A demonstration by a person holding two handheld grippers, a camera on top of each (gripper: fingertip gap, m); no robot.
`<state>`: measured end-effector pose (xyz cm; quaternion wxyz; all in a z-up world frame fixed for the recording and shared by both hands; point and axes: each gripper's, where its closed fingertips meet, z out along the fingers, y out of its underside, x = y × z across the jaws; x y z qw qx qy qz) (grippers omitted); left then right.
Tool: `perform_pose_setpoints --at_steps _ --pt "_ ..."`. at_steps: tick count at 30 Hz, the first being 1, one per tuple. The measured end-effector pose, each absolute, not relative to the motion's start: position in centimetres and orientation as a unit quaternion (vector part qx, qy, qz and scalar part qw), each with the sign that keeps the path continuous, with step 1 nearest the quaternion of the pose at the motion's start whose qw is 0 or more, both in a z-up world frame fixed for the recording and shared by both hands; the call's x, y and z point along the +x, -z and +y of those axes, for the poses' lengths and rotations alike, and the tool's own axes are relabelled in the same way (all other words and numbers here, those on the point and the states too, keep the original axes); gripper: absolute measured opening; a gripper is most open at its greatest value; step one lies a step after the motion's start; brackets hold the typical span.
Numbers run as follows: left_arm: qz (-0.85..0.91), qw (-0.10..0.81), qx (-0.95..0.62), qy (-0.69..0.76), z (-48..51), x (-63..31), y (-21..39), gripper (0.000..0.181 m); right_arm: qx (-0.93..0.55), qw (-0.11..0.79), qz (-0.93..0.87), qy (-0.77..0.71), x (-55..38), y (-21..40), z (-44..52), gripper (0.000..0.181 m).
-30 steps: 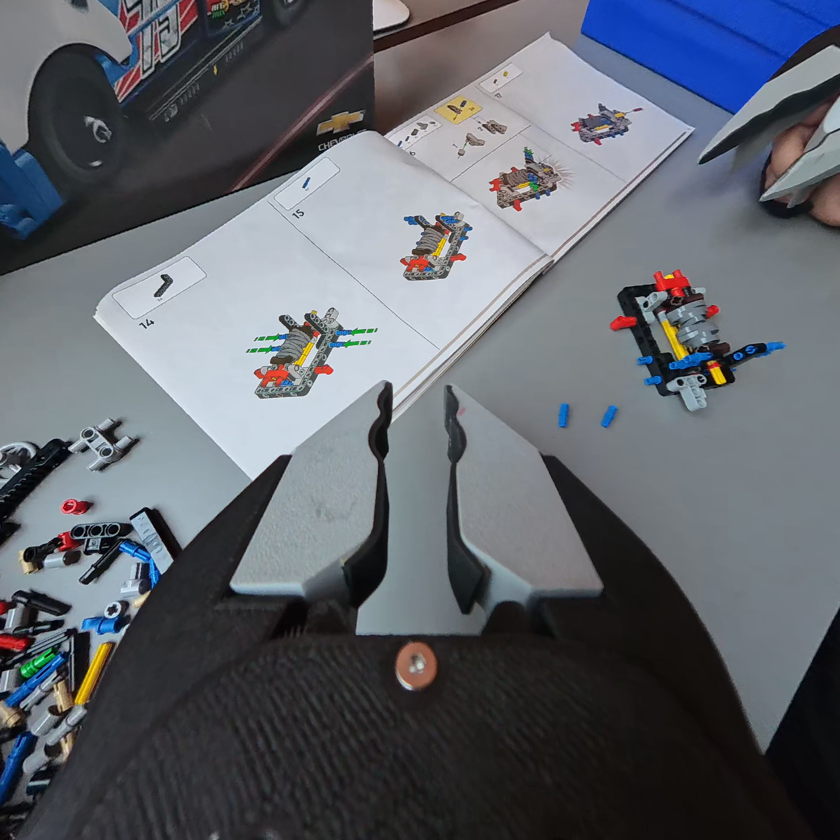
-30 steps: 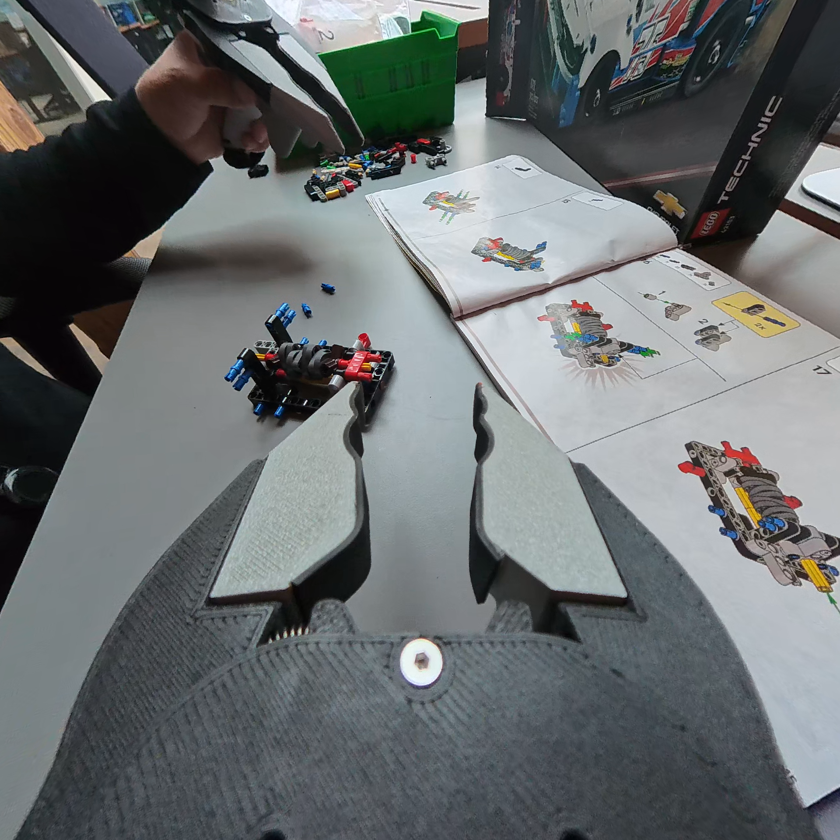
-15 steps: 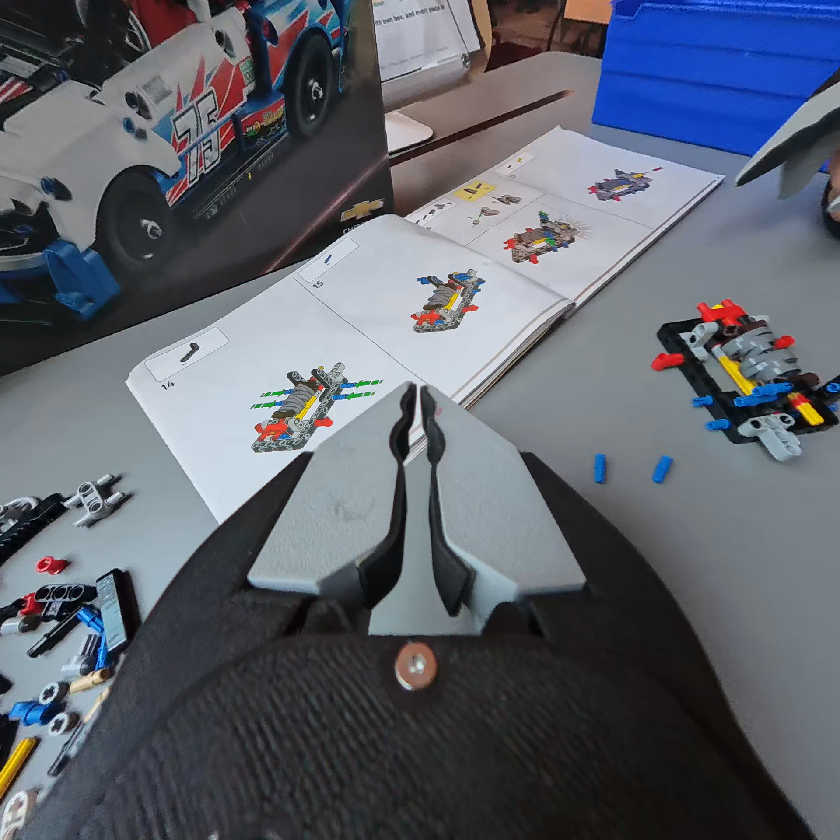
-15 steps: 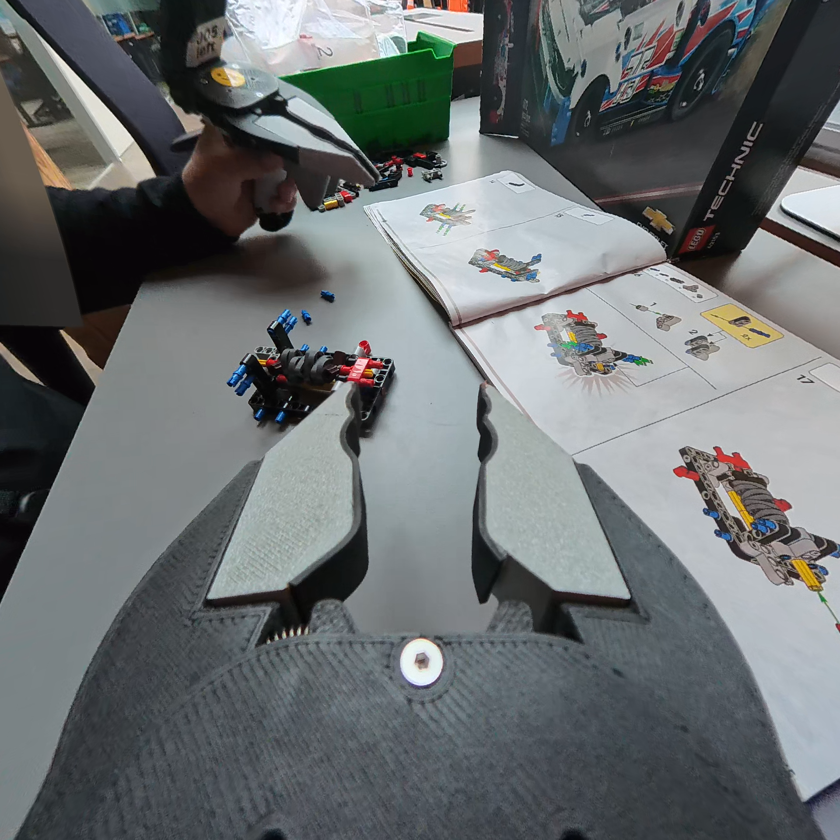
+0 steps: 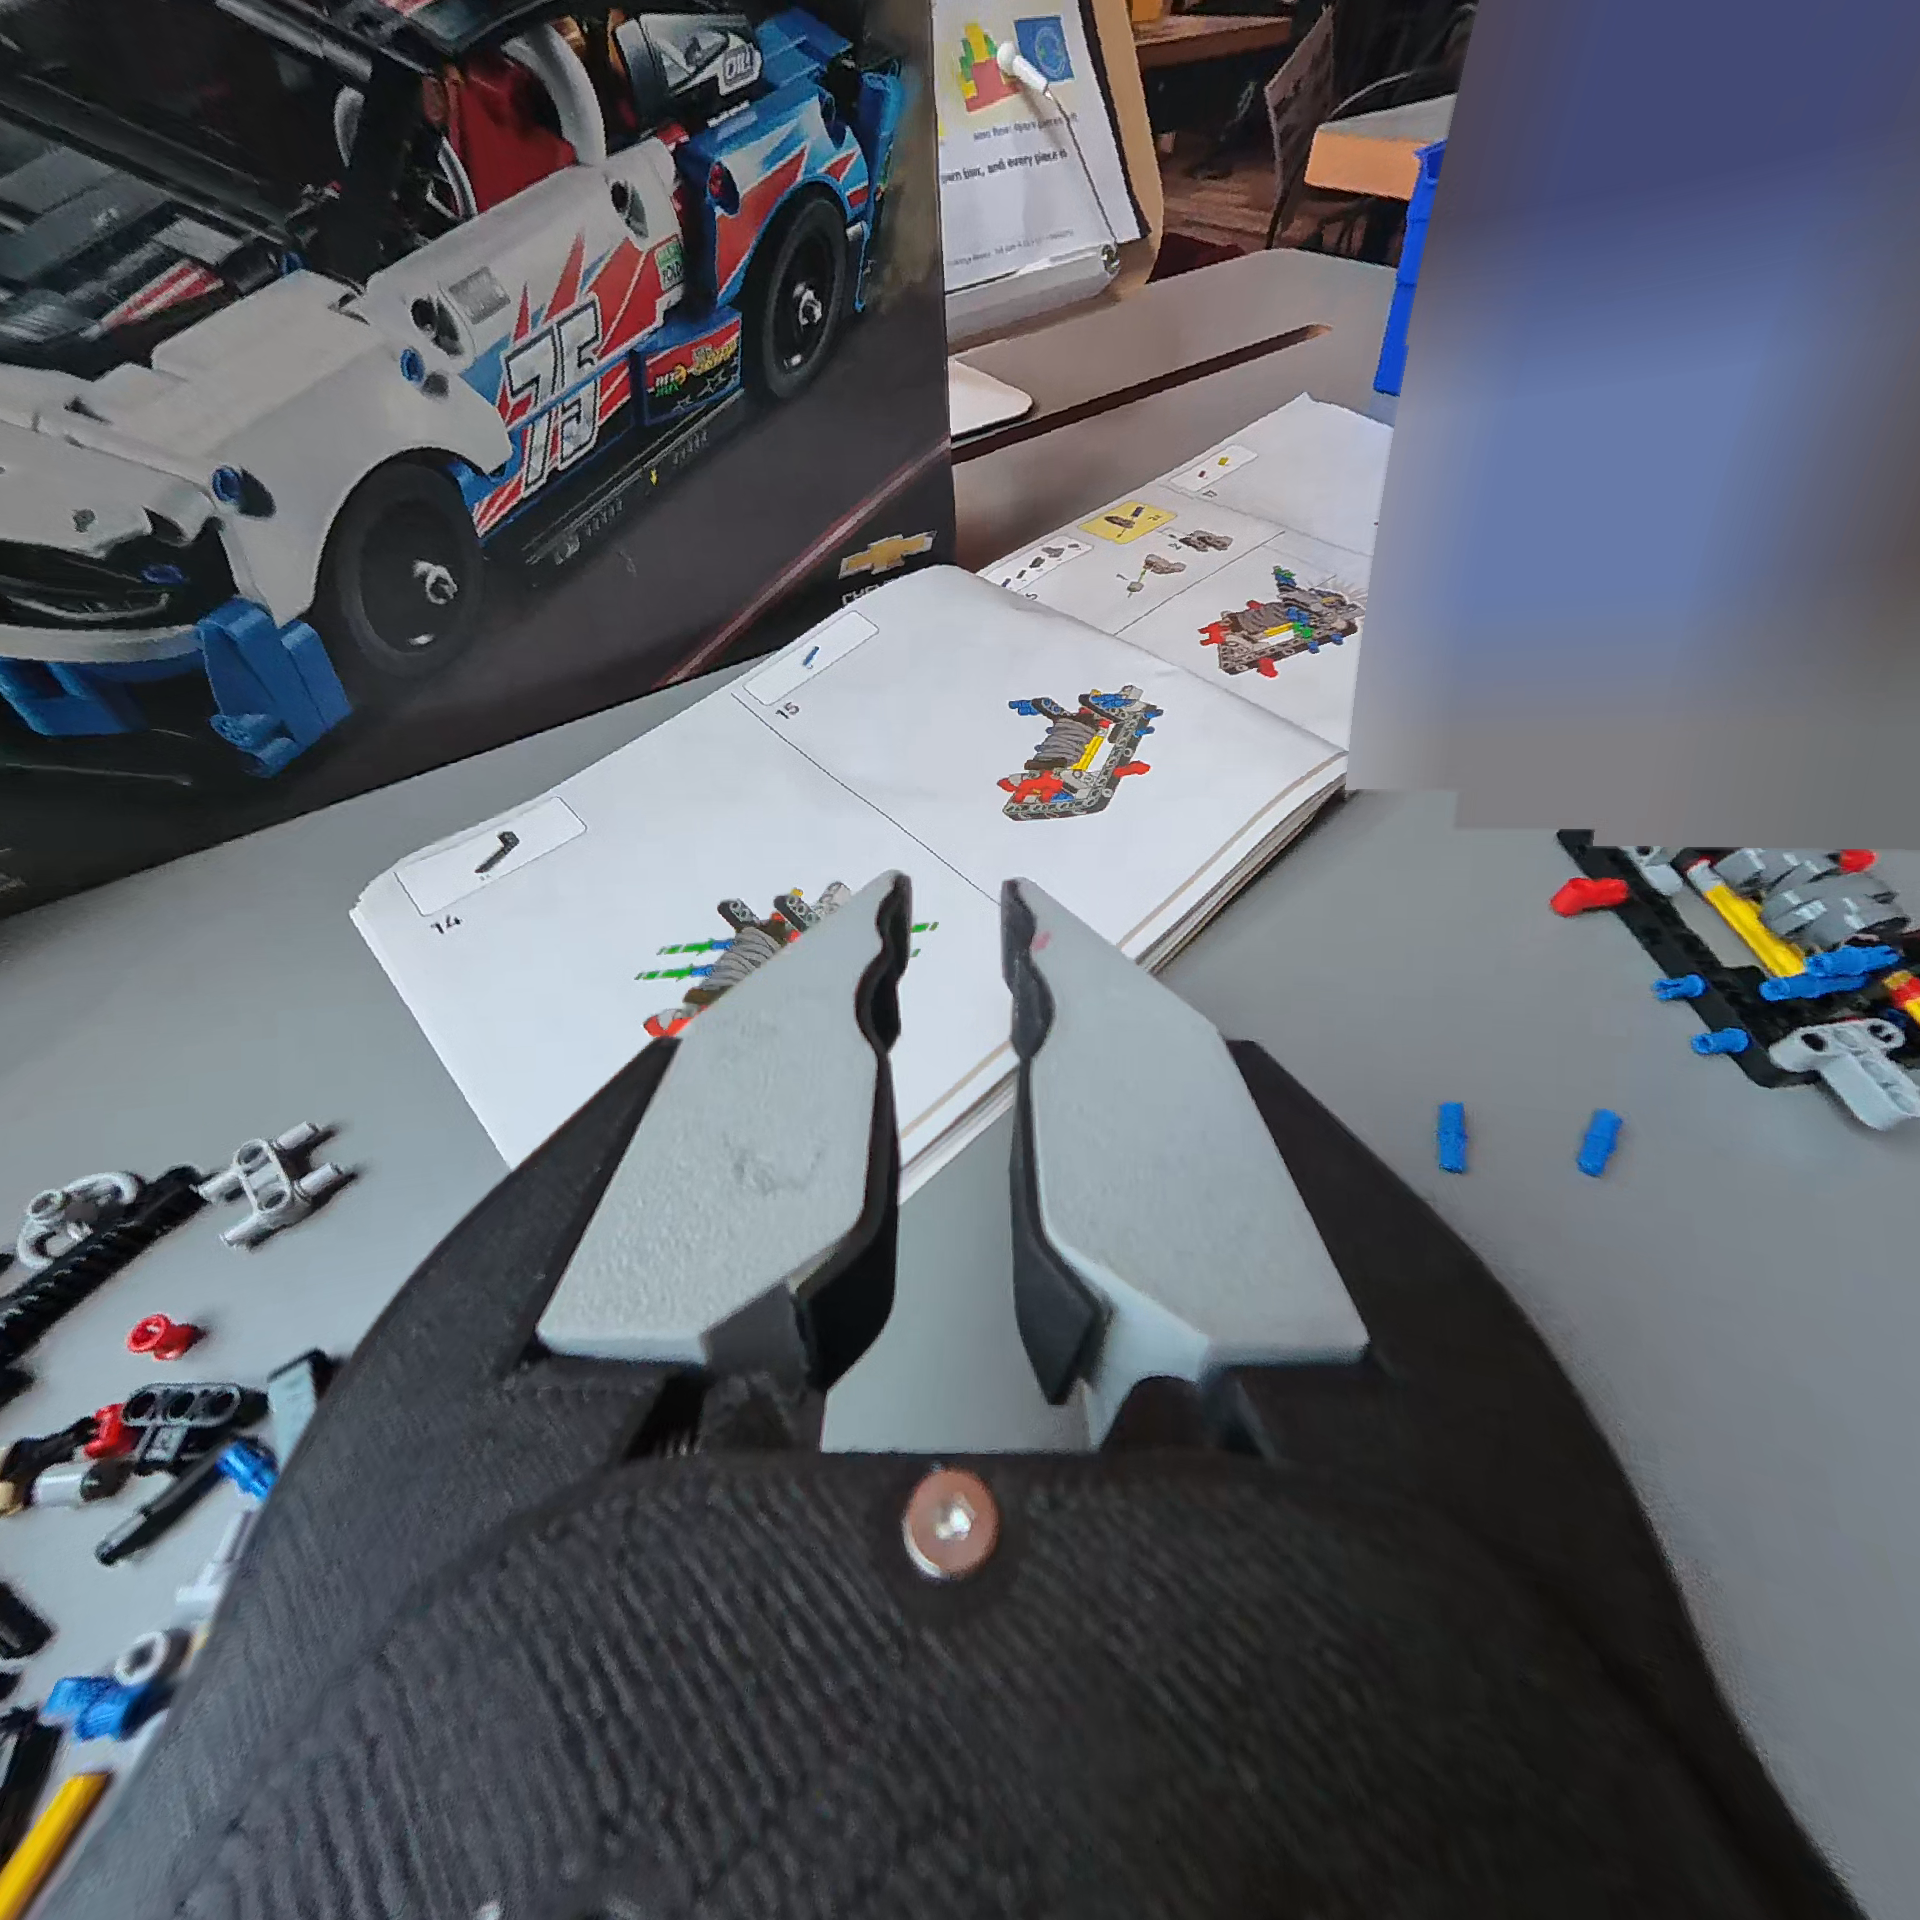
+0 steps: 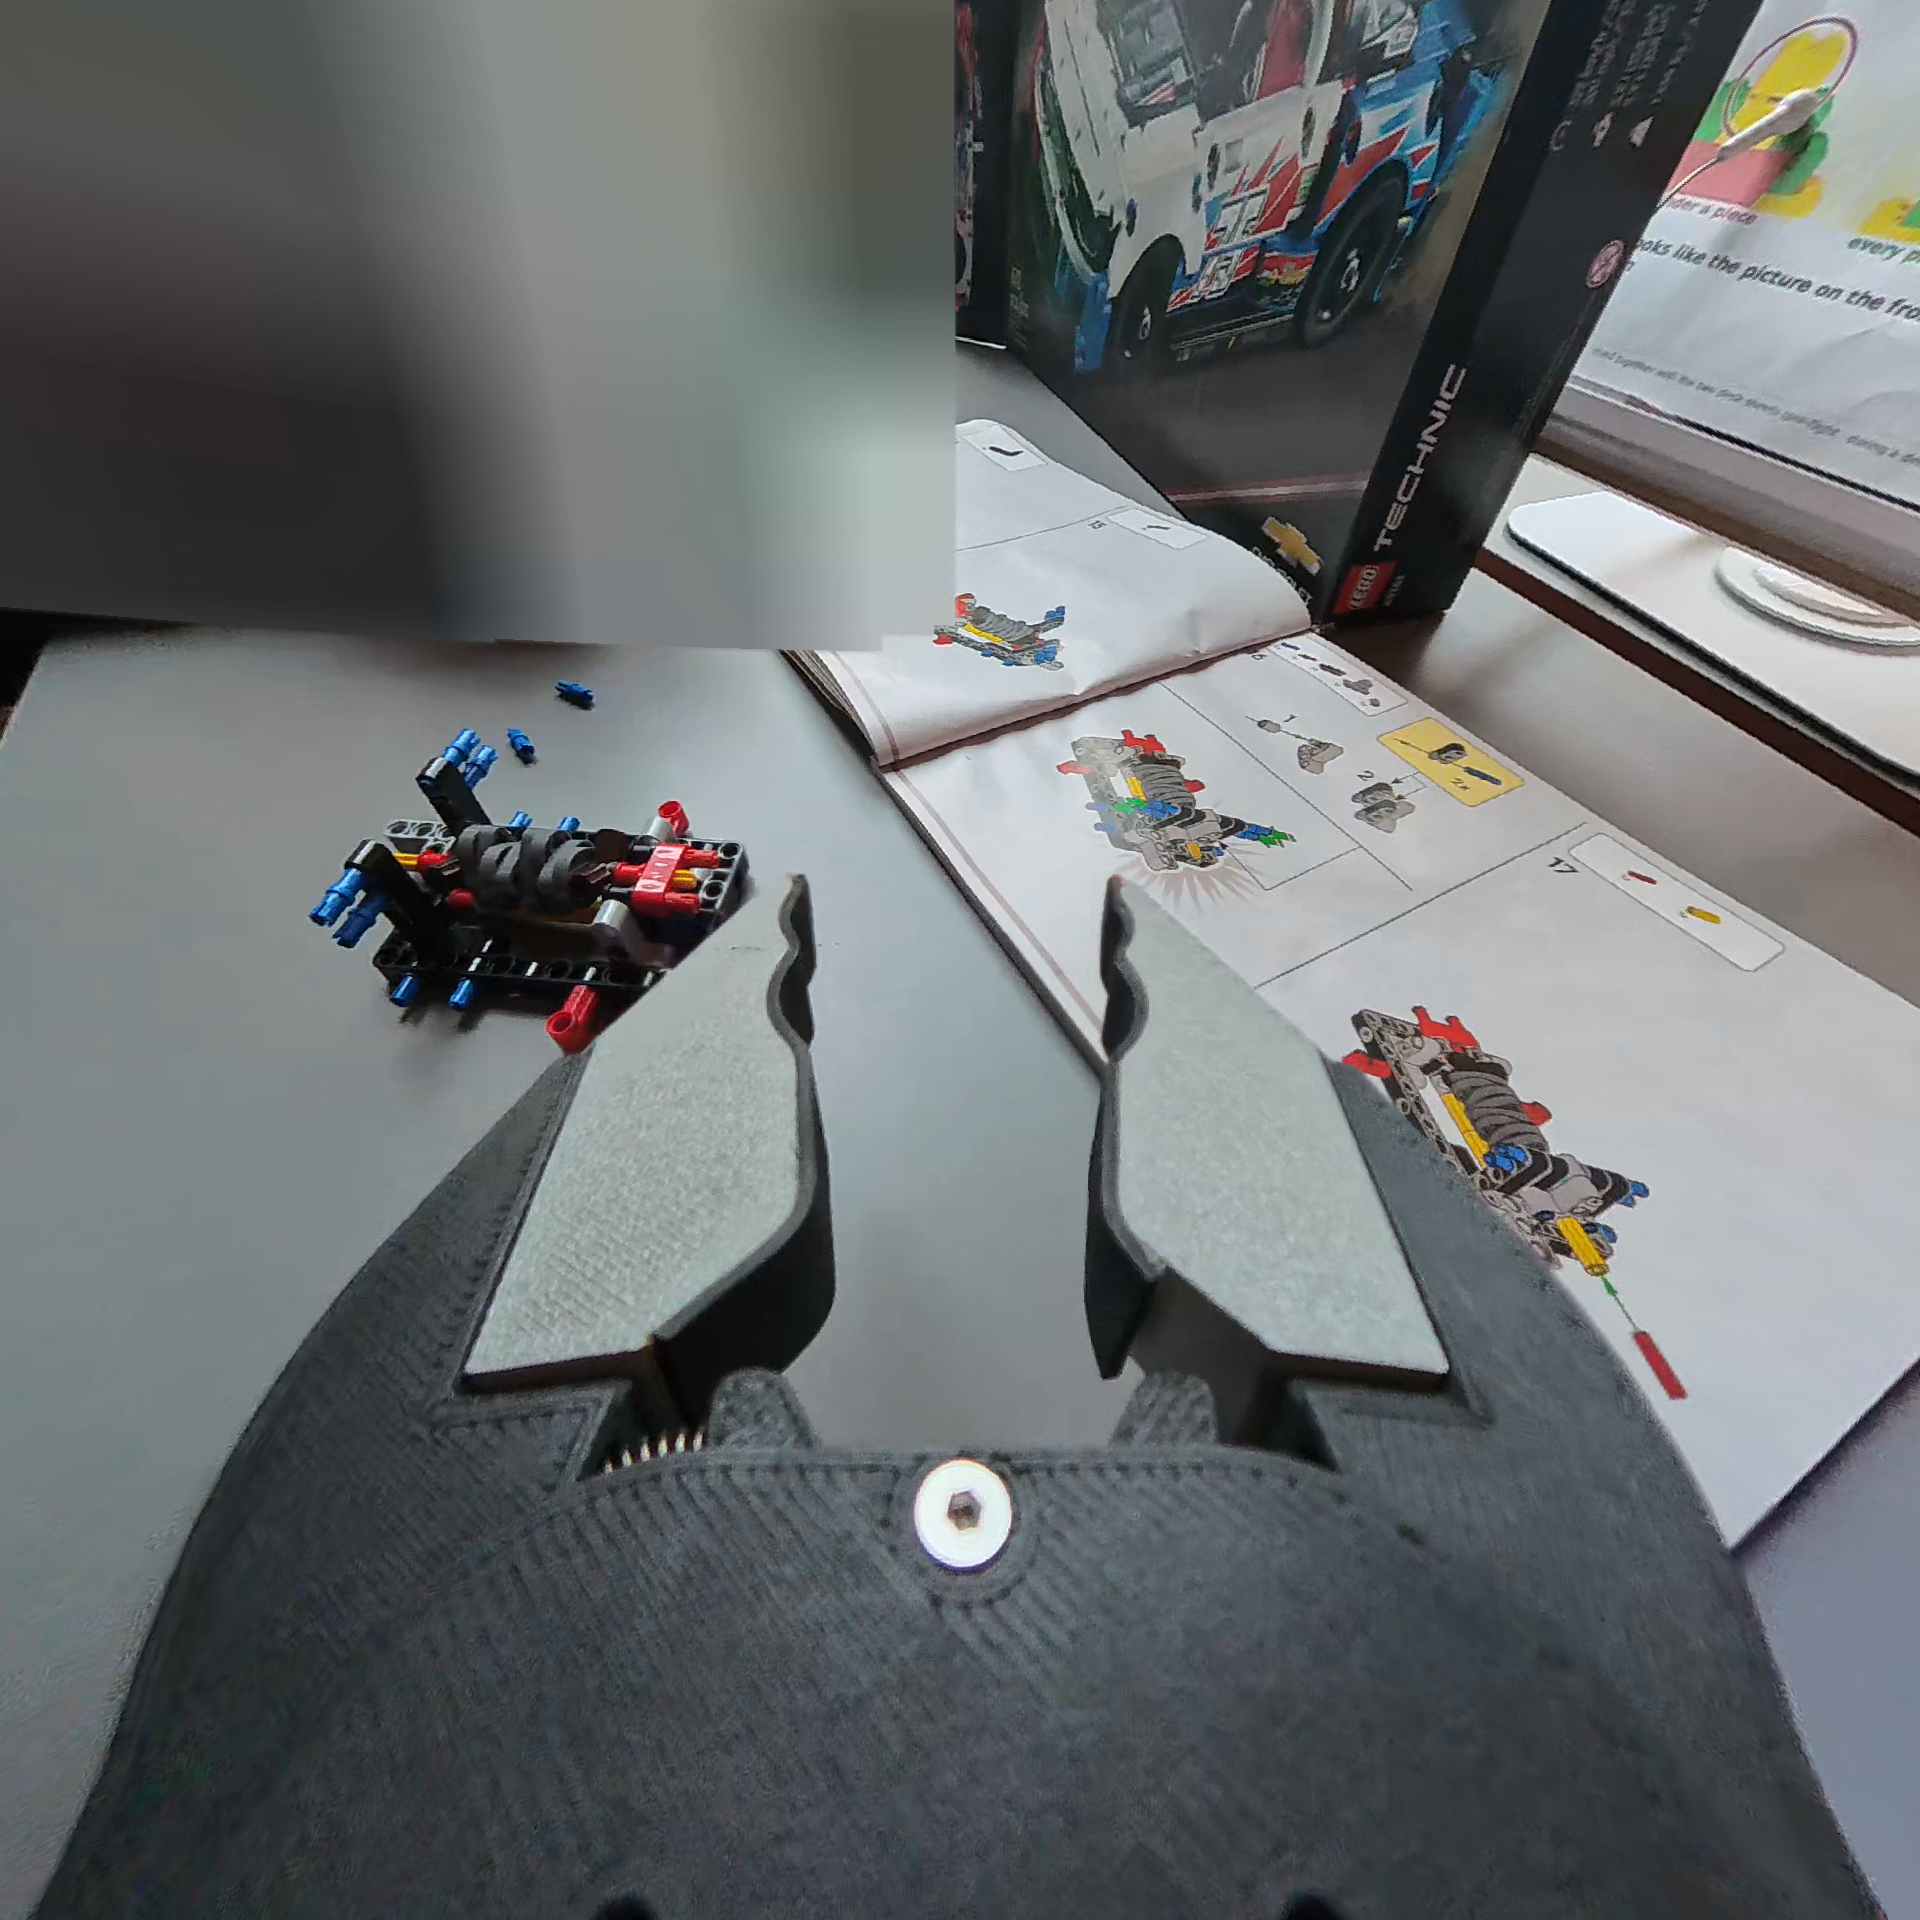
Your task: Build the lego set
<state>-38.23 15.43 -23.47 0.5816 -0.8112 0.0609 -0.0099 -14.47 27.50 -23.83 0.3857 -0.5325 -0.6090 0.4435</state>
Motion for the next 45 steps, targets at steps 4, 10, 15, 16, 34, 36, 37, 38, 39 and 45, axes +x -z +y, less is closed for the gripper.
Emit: perform_pose_setpoints --at_steps 4,10,15,16,34,36,37,38,39,45 --pt "0.091 0.594 -0.798 -0.033 15.8 -38.2 23.0 0.000 -0.536 0.376 -0.619 -0.434 -14.6 24.6 27.5 0.052" --pt "0.147 0.589 -0.795 -0.012 16.5 -34.5 23.2 0.000 -0.532 0.389 -0.621 -0.424 -14.3 24.5 27.7 0.052" --pt "0.205 0.527 -0.822 -0.066 17.2 -31.6 26.0 0.000 -0.550 0.394 -0.609 -0.414 -14.5 24.7 28.6 0.065" --pt "0.214 0.526 -0.820 -0.076 17.2 -31.3 26.1 0.000 -0.555 0.395 -0.606 -0.412 -14.5 24.7 28.8 0.066" --pt "-0.124 0.406 -0.900 -0.103 -3.3 -50.6 23.9 0.002 -0.607 0.428 -0.590 -0.316 -14.4 26.2 31.7 0.084" --pt "-0.125 0.414 -0.897 -0.088 -3.1 -50.7 24.1 0.005 -0.610 0.428 -0.588 -0.314 -14.4 26.3 31.8 0.086" --pt "-0.122 0.418 -0.896 -0.091 -3.0 -50.9 24.1 0.005 -0.612 0.426 -0.587 -0.314 -14.4 26.3 31.9 0.087" --pt "-0.118 0.414 -0.897 -0.097 -2.9 -51.1 24.4 0.006 -0.614 0.425 -0.586 -0.315 -14.4 26.3 31.9 0.088" --pt "-0.114 0.406 -0.901 -0.100 -2.9 -51.2 24.8 0.006 -0.615 0.424 -0.585 -0.316 -14.4 26.3 32.0 0.088" --pt "-0.109 0.396 -0.908 -0.082 -1.6 -51.2 26.4 0.005 -0.620 0.416 -0.585 -0.317 -14.4 26.5 32.0 0.087"
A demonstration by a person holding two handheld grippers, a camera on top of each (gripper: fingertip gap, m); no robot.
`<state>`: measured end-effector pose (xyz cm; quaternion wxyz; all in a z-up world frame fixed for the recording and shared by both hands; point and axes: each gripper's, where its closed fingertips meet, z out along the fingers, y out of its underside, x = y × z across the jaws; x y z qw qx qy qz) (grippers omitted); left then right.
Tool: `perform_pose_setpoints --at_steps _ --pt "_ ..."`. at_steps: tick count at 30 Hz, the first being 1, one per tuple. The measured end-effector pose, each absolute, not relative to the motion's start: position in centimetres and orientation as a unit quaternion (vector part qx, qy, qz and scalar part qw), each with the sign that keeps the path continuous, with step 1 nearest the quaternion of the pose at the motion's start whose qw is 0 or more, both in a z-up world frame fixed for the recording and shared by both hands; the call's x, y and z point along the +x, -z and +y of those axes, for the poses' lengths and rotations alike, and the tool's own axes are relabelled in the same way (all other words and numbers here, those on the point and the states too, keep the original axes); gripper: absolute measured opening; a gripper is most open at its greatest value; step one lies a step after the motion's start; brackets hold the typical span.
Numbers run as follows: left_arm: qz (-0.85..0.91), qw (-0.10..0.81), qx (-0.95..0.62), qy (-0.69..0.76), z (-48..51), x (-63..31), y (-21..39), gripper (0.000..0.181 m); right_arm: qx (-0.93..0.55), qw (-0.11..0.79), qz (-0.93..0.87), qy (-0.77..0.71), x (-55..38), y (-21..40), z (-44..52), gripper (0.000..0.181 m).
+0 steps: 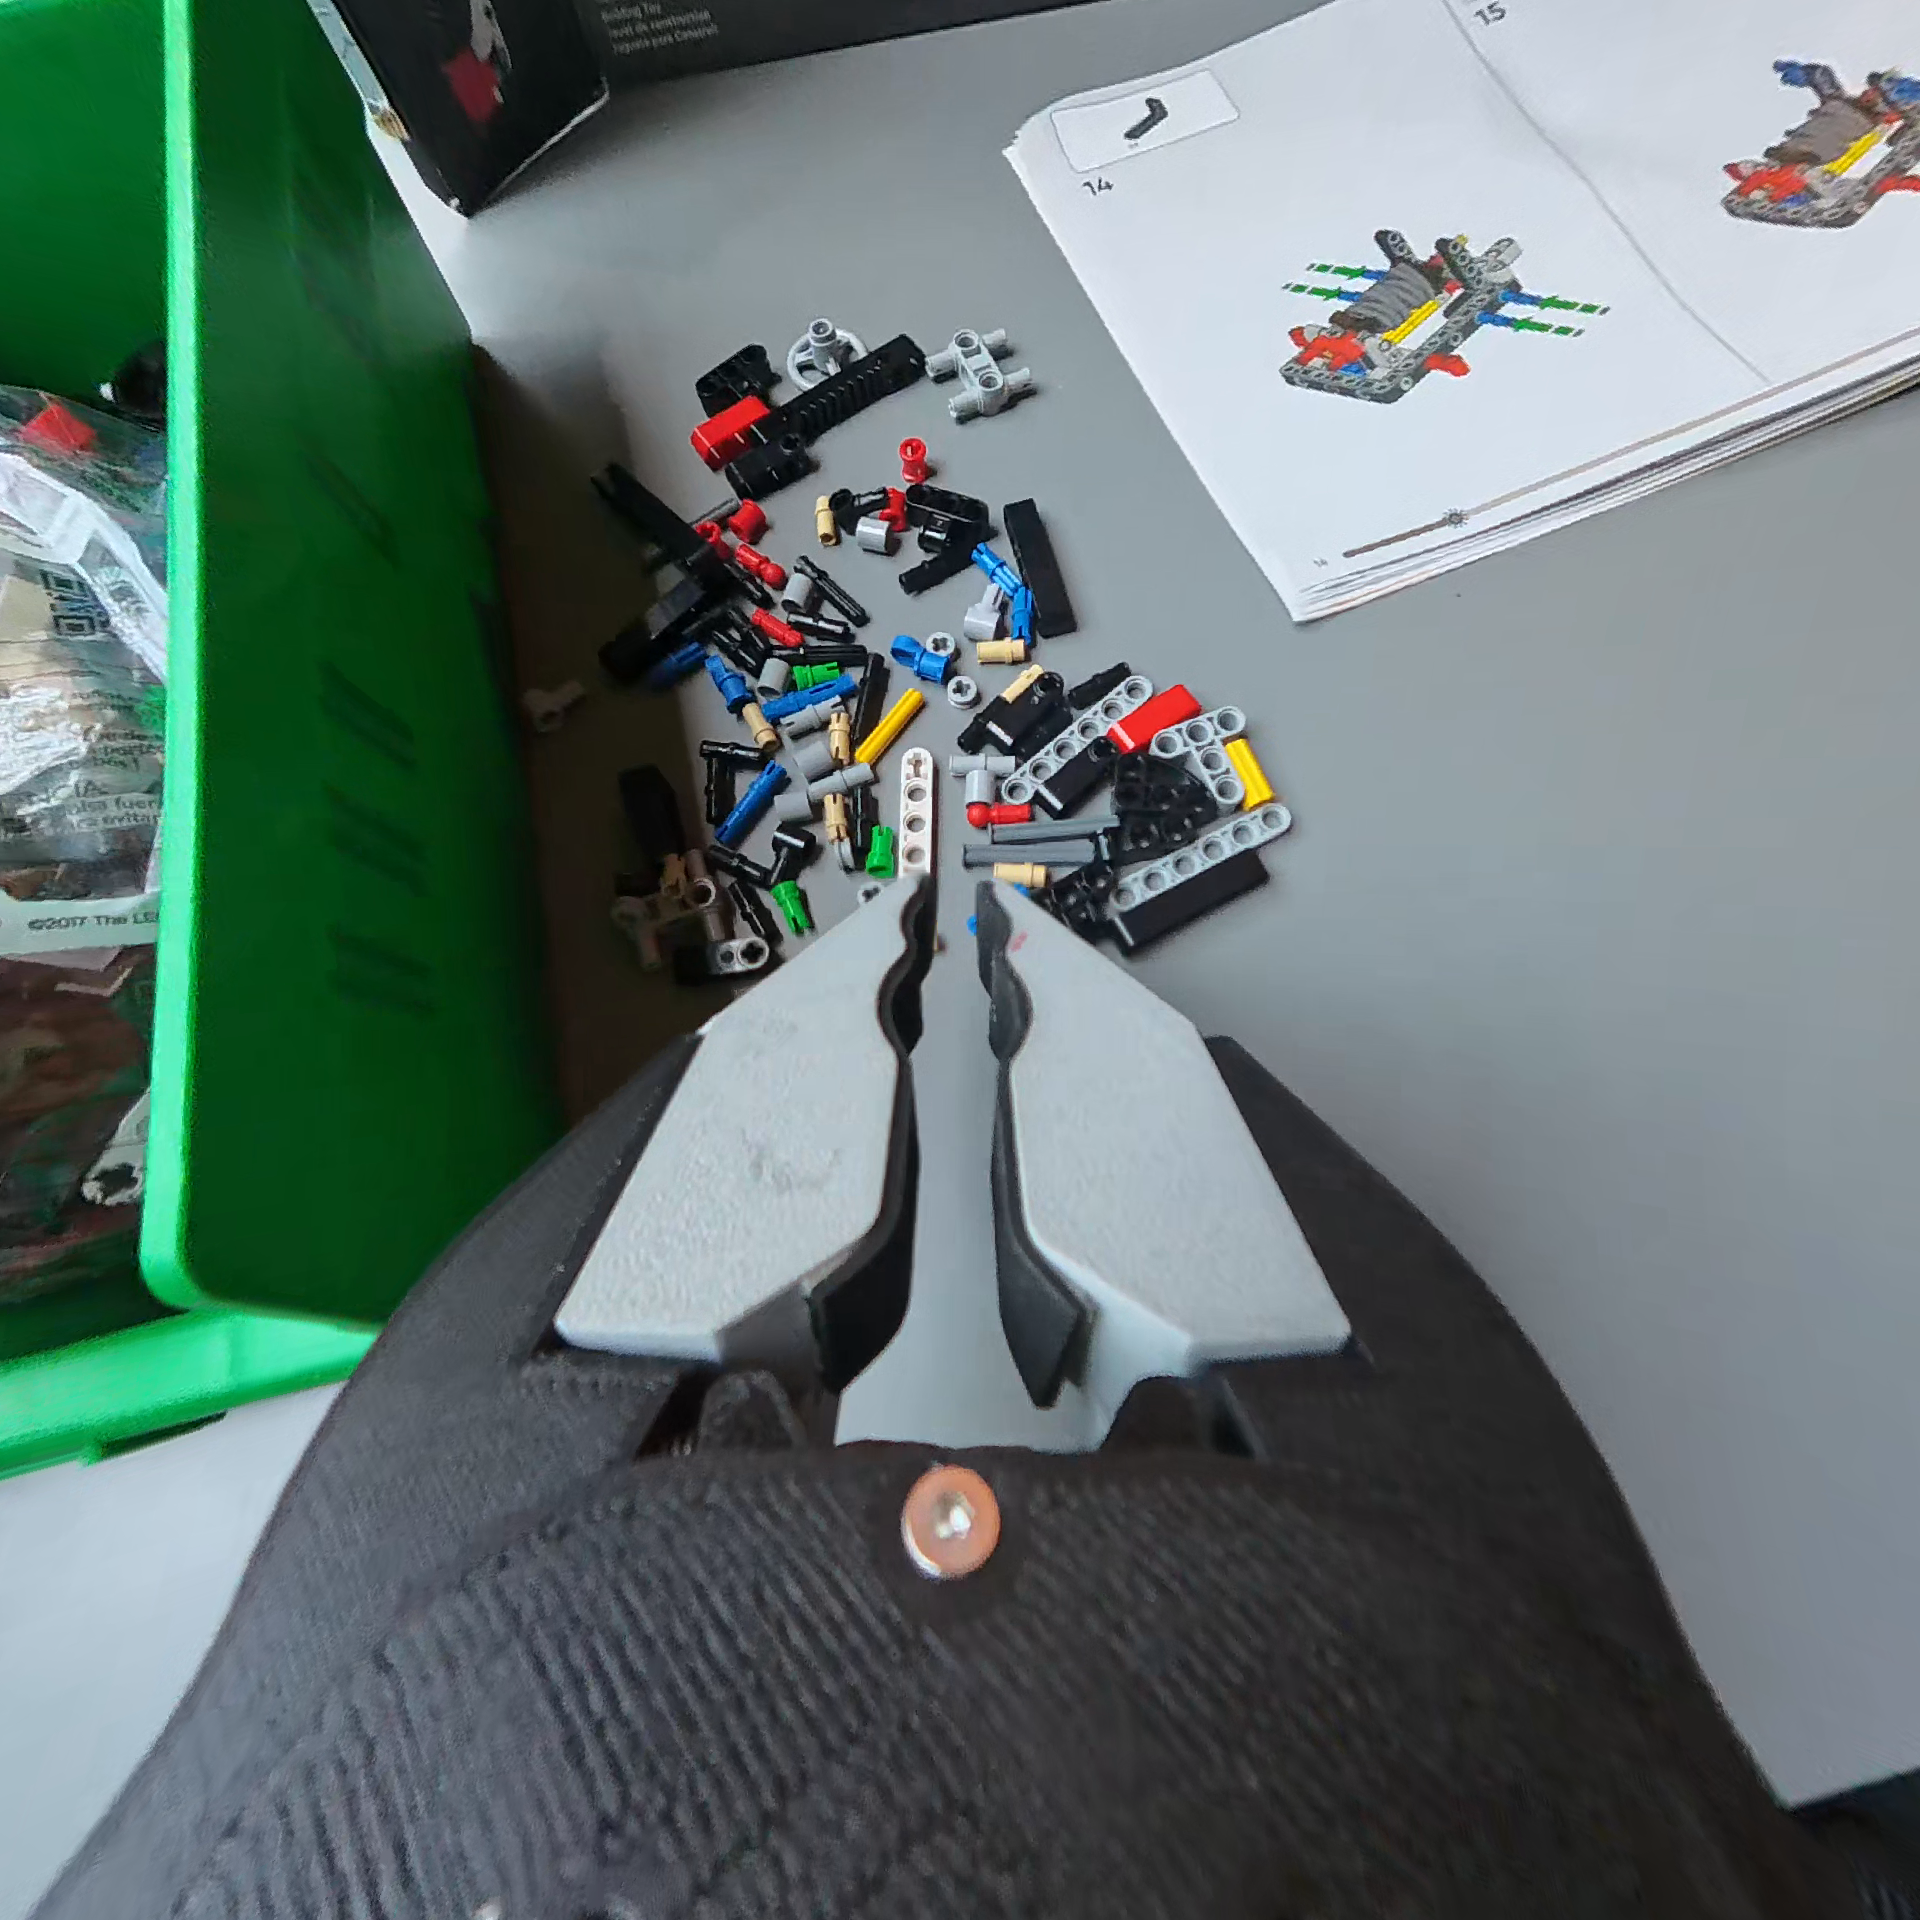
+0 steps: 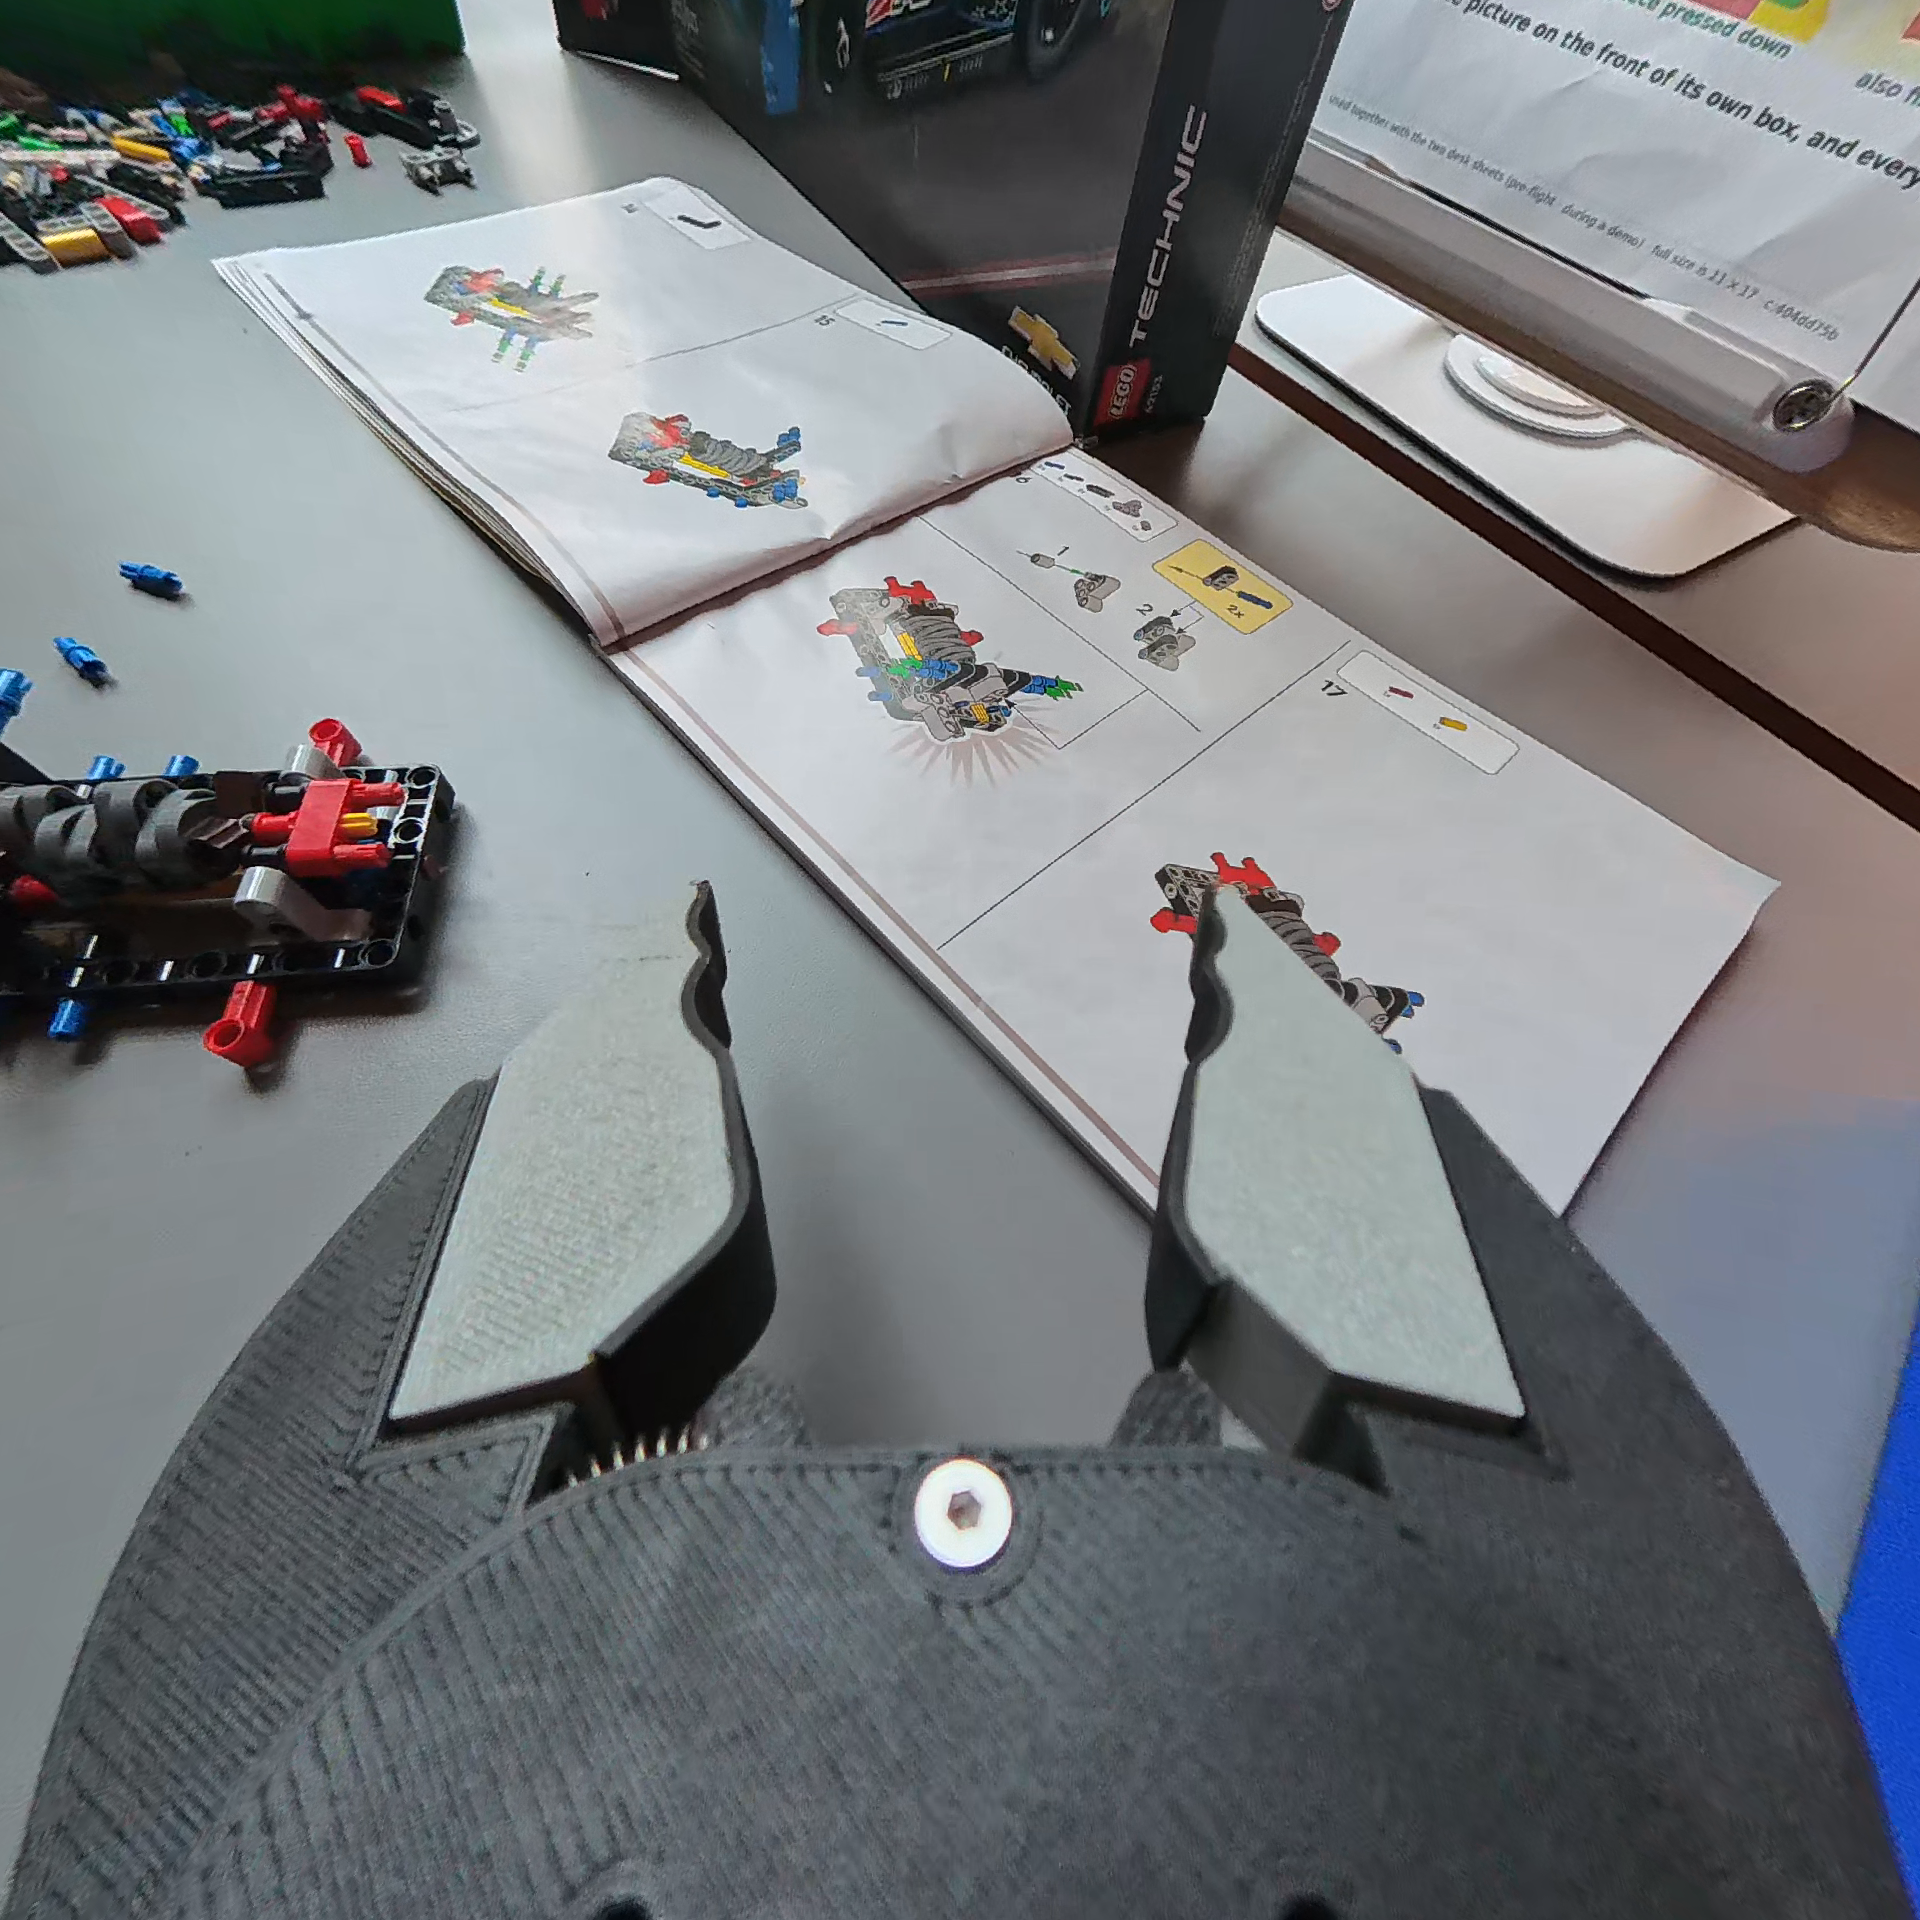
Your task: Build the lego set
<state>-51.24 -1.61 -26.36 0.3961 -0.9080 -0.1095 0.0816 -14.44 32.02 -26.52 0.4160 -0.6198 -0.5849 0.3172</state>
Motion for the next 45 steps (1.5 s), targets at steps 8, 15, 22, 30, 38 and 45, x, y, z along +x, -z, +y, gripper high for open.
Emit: perform_pose_setpoints --at_steps 8,15,22,30,38,45 --pt "-0.114 0.403 -0.904 -0.092 1.2 -53.1 24.4 0.000 -0.618 0.411 -0.584 -0.329 -14.4 26.4 31.9 0.086" --pt "-0.139 0.398 -0.899 -0.116 2.6 -55.2 23.0 0.000 -0.616 0.408 -0.579 -0.344 -14.4 26.1 31.8 0.084" --pt "-0.164 0.402 -0.891 -0.132 1.2 -56.0 21.1 0.000 -0.617 0.402 -0.573 -0.360 -14.3 25.9 31.8 0.083" --pt "-0.174 0.383 -0.898 -0.131 -0.1 -55.9 21.5 0.000 -0.616 0.402 -0.572 -0.363 -14.3 25.8 31.7 0.082" --pt "-0.192 0.344 -0.915 -0.088 3.2 -56.0 24.8 0.002 -0.615 0.402 -0.577 -0.358 -14.3 26.0 31.7 0.080" --pt "-0.218 0.289 -0.932 -0.031 5.4 -57.4 27.1 0.000 -0.611 0.405 -0.577 -0.359 -14.3 25.9 31.6 0.076"
